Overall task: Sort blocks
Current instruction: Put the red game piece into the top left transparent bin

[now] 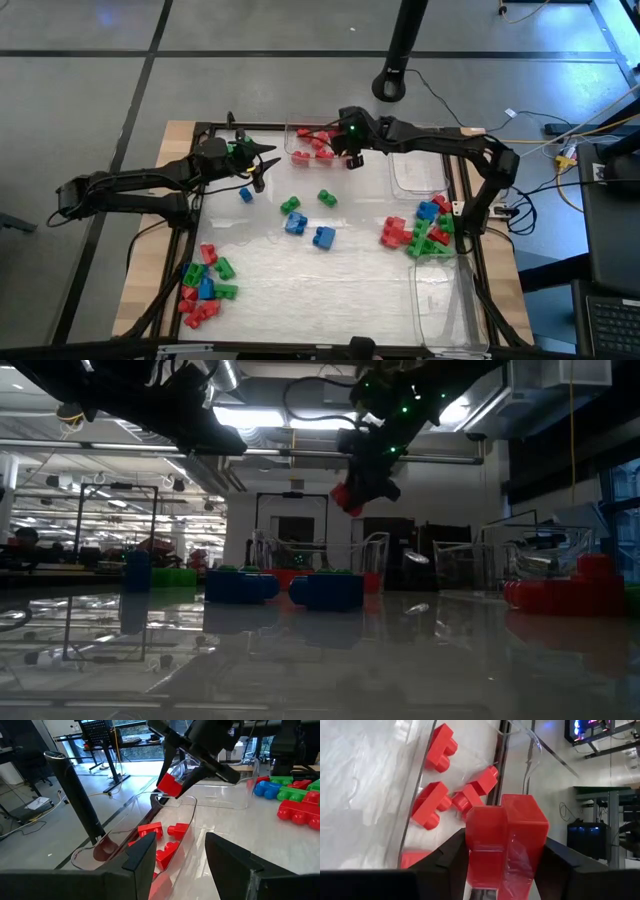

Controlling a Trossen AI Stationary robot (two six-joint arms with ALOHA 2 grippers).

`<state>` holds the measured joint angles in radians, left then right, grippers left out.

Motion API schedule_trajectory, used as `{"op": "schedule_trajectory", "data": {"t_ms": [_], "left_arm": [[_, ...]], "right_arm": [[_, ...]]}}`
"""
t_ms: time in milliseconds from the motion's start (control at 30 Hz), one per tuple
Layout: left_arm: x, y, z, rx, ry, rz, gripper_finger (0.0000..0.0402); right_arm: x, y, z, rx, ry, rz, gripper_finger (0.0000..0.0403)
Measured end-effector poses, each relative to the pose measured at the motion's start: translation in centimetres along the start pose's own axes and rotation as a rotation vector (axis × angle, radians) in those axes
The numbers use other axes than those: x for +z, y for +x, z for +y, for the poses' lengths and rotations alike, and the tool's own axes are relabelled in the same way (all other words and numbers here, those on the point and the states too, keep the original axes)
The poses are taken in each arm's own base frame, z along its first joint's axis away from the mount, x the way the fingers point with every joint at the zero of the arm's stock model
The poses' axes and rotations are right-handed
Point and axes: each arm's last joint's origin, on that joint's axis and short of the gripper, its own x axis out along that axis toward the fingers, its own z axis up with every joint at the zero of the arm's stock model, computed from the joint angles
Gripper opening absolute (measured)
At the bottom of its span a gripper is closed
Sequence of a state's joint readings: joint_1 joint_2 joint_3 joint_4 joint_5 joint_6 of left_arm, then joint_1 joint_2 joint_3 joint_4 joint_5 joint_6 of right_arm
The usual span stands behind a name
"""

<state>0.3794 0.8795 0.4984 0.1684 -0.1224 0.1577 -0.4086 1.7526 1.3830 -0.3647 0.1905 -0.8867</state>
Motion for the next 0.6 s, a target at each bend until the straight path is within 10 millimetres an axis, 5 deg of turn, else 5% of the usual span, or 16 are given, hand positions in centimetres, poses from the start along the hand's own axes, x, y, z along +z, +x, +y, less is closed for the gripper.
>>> {"op": "schedule_trajectory", "data": {"t_ms": [133, 400, 600], "left_arm": [[0.0, 0.0, 0.0, 0.0, 0.0, 0.0, 0.0159], [0.0, 0.0, 0.0, 0.0, 0.0, 0.0, 0.0159], [0.0, 0.0, 0.0, 0.0, 0.0, 0.0, 0.0159]], "right_arm": [[0.19, 0.01, -0.07, -0.013, 0.008, -0.013, 0.0186], [0.05, 0.0, -0.11, -0.037, 0.045, 0.023, 0.029], [0.01, -0.11, 0.05, -0.023, 0.037, 0.036, 0.0332]]}}
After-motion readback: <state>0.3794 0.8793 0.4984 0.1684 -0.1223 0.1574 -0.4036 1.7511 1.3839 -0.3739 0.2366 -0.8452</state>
